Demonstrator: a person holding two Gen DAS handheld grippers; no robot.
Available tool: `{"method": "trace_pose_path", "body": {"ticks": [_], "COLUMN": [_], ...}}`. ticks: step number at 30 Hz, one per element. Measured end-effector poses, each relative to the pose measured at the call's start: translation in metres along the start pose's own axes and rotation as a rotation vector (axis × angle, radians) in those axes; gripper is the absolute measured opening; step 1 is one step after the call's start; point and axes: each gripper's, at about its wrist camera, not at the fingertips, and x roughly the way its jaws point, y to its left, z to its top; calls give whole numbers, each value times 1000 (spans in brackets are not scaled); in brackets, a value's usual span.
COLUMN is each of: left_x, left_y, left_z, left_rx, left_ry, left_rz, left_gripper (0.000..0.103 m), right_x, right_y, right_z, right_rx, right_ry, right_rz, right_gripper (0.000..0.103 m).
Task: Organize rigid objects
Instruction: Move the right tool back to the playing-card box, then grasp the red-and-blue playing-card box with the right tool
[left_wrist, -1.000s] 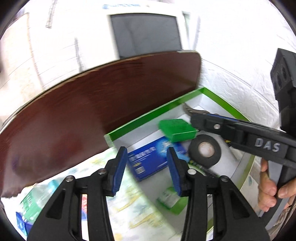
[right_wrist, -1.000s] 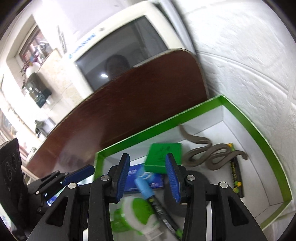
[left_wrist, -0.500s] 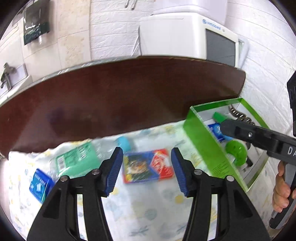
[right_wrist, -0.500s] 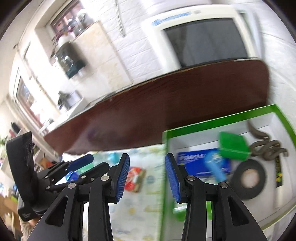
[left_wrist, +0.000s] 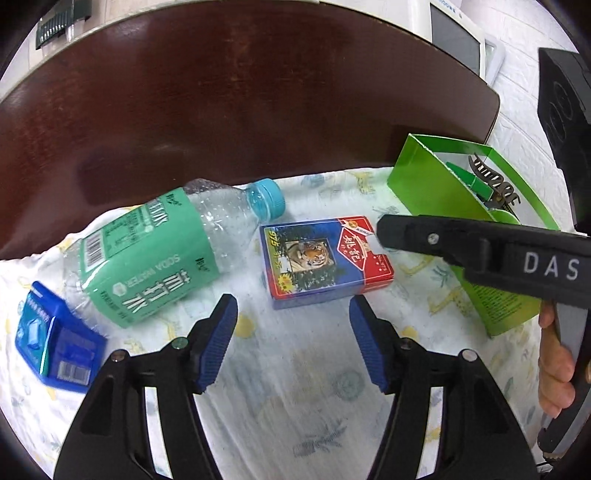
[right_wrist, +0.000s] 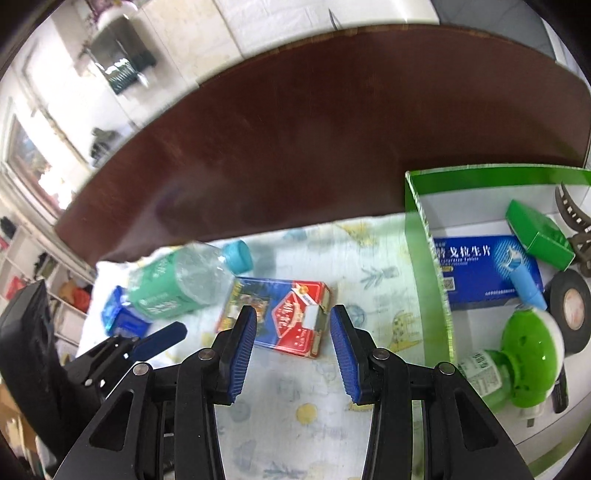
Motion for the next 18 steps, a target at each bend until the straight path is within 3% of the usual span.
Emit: {"method": "trace_pose_path", "body": {"ticks": [4,15,18], "left_x": [13,23,27], "left_y": [3,4,3], "left_z": [2,7,11], "left_rx": [0,43,38], "left_ry": [13,7,2], "left_rz": [-21,-72,-76], "left_gripper": [61,61,62], "right_x": [15,42,44], "right_y": [-2,-7,-4], "right_z": [-4,-4,-3], "right_rx": [29,41,13], "right_ry": [32,88,56], "right_rz": [-23,-31,-33], "right_gripper": [53,55,56]}}
